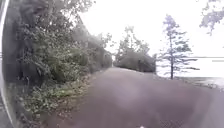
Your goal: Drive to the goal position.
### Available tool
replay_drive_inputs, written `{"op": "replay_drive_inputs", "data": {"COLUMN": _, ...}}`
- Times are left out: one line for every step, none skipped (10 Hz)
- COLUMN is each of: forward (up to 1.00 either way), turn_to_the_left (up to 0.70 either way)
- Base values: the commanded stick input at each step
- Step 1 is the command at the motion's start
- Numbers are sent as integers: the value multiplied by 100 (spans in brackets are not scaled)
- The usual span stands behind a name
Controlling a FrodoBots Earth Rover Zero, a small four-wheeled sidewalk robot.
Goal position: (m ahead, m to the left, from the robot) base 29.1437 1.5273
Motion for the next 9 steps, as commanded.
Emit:
{"op": "replay_drive_inputs", "data": {"forward": 70, "turn_to_the_left": 1}}
{"op": "replay_drive_inputs", "data": {"forward": 70, "turn_to_the_left": 1}}
{"op": "replay_drive_inputs", "data": {"forward": 70, "turn_to_the_left": 1}}
{"op": "replay_drive_inputs", "data": {"forward": 70, "turn_to_the_left": 1}}
{"op": "replay_drive_inputs", "data": {"forward": 70, "turn_to_the_left": 1}}
{"op": "replay_drive_inputs", "data": {"forward": 70, "turn_to_the_left": 1}}
{"op": "replay_drive_inputs", "data": {"forward": 70, "turn_to_the_left": 1}}
{"op": "replay_drive_inputs", "data": {"forward": 70, "turn_to_the_left": 1}}
{"op": "replay_drive_inputs", "data": {"forward": 70, "turn_to_the_left": 1}}
